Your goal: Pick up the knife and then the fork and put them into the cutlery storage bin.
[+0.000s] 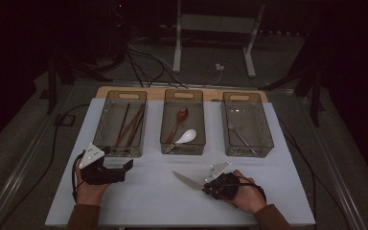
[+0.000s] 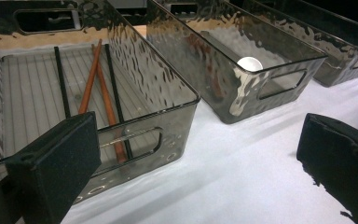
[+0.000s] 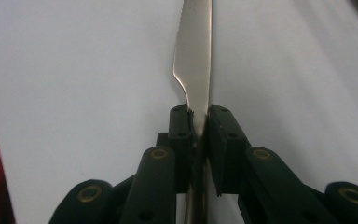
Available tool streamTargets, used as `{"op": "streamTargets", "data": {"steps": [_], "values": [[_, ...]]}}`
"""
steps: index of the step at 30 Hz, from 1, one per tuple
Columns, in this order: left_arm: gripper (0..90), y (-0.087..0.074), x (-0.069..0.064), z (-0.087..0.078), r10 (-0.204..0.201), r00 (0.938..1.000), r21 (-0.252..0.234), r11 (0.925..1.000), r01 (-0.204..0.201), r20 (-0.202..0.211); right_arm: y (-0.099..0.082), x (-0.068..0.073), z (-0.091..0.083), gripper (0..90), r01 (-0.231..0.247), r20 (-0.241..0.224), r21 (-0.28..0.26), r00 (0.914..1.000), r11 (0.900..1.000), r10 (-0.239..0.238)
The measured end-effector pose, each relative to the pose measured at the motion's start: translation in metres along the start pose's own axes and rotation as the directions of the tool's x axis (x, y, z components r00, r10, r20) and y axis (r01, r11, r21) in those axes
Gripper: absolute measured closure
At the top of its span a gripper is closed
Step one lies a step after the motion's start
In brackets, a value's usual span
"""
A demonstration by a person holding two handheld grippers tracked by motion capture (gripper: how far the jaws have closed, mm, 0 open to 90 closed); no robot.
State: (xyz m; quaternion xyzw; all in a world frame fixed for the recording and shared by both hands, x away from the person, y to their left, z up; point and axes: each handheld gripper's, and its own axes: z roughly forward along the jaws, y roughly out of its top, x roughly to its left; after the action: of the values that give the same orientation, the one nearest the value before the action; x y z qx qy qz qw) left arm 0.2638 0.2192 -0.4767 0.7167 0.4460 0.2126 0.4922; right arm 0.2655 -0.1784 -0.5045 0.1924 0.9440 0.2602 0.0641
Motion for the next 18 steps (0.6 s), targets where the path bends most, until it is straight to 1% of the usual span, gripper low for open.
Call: {"op": "streamTargets", "data": {"steps": [4,7,8,9,11,12,13,17,18], "values": [[0.6,0.000,0.000,0.000,0.001,1.0000,0.000,1.0000,-0.001,0.000,-0.002,-0.002,-0.006,80.7,-0.013,0.015,-0.051,0.9998,0.9986,0.014],[0.6,0.000,-0.001,0.000,0.003,1.0000,0.002,1.0000,-0.003,-0.001,-0.004,-0.002,-0.012,80.6,-0.021,0.028,-0.085,0.9993,0.9961,0.024],[0.6,0.000,-0.001,0.000,0.003,1.0000,0.003,1.0000,-0.003,-0.001,-0.004,-0.003,-0.013,80.6,-0.021,0.040,-0.096,0.9989,0.9951,0.025],[0.6,0.000,0.000,0.000,0.003,1.0000,0.004,1.0000,-0.003,-0.001,-0.005,-0.004,-0.015,80.6,-0.026,0.039,-0.106,0.9988,0.9941,0.031],[0.6,0.000,0.000,0.000,0.001,1.0000,0.001,1.0000,-0.001,-0.001,-0.007,-0.005,-0.018,80.6,-0.041,0.056,-0.127,0.9972,0.9910,0.049],[0.6,0.000,0.000,0.000,0.001,1.0000,0.000,1.0000,-0.001,-0.001,-0.008,-0.006,-0.020,80.6,-0.053,0.054,-0.139,0.9966,0.9888,0.062],[0.6,0.000,0.000,0.000,0.001,1.0000,0.002,1.0000,-0.001,-0.001,-0.009,-0.007,-0.022,80.6,-0.068,0.068,-0.150,0.9946,0.9863,0.079],[0.6,0.000,0.000,0.000,0.003,1.0000,0.003,1.0000,-0.003,-0.001,-0.015,-0.012,-0.030,80.6,-0.091,0.098,-0.190,0.9890,0.9775,0.111],[0.6,0.000,-0.001,0.000,0.003,1.0000,0.004,1.0000,-0.003,-0.001,-0.016,-0.014,-0.032,80.6,-0.100,0.111,-0.201,0.9861,0.9744,0.124]]}}
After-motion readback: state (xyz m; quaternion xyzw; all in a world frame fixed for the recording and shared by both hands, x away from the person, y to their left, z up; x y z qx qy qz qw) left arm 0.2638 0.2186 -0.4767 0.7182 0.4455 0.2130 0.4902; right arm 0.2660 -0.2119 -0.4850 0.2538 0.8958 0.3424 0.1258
